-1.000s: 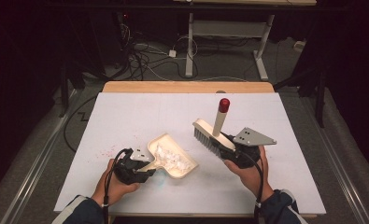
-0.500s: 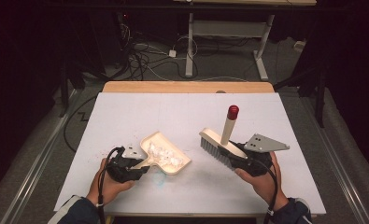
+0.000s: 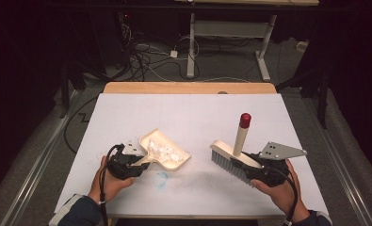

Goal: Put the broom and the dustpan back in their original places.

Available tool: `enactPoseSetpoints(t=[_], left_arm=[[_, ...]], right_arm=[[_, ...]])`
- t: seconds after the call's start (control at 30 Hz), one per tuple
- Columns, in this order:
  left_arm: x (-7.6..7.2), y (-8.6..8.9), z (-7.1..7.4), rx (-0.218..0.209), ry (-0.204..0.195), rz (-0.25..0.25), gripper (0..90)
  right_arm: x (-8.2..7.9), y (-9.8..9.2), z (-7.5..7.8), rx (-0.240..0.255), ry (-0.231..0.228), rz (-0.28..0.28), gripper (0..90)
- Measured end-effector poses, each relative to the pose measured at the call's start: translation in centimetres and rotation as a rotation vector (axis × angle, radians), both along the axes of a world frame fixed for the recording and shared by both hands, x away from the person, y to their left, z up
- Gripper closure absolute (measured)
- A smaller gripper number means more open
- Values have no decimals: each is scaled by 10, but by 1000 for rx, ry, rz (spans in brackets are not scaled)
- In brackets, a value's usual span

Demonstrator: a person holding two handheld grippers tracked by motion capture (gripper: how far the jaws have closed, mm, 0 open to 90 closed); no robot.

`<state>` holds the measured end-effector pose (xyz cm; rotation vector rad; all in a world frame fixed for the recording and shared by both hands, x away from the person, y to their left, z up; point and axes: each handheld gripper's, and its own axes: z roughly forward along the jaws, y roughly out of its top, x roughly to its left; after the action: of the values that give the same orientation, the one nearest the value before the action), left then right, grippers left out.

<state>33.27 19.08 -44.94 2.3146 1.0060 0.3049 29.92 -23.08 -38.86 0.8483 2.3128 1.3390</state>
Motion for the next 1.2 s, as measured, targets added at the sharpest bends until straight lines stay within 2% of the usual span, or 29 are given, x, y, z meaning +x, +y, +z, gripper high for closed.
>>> enactPoseSetpoints(t=[0.07, 0.3, 0.43, 0.57, 0.7, 0.8, 1.03, 1.2], left_arm=[[1, 2, -1, -10, -3, 22, 629], [8, 12, -2, -3, -20, 97, 629], [13, 19, -5, -20, -13, 144, 629], [15, 28, -4, -18, -29, 186, 629], [19, 41, -2, -39, -32, 242, 629], [22, 47, -2, -31, -41, 277, 629], [30, 47, -5, -38, -52, 338, 629], [35, 33, -13, -8, -50, 366, 627]], right_arm=[[0, -3, 0, -9, 21, 9, 673], [4, -10, -6, -43, 101, 36, 673], [5, -15, -3, -34, 129, 41, 673], [8, -21, 2, -25, 178, 51, 673], [14, -24, 3, -42, 236, 58, 672], [17, -25, 2, -59, 277, 88, 672], [40, -32, -11, -78, 373, 97, 674], [65, -37, -18, -80, 437, 88, 672]])
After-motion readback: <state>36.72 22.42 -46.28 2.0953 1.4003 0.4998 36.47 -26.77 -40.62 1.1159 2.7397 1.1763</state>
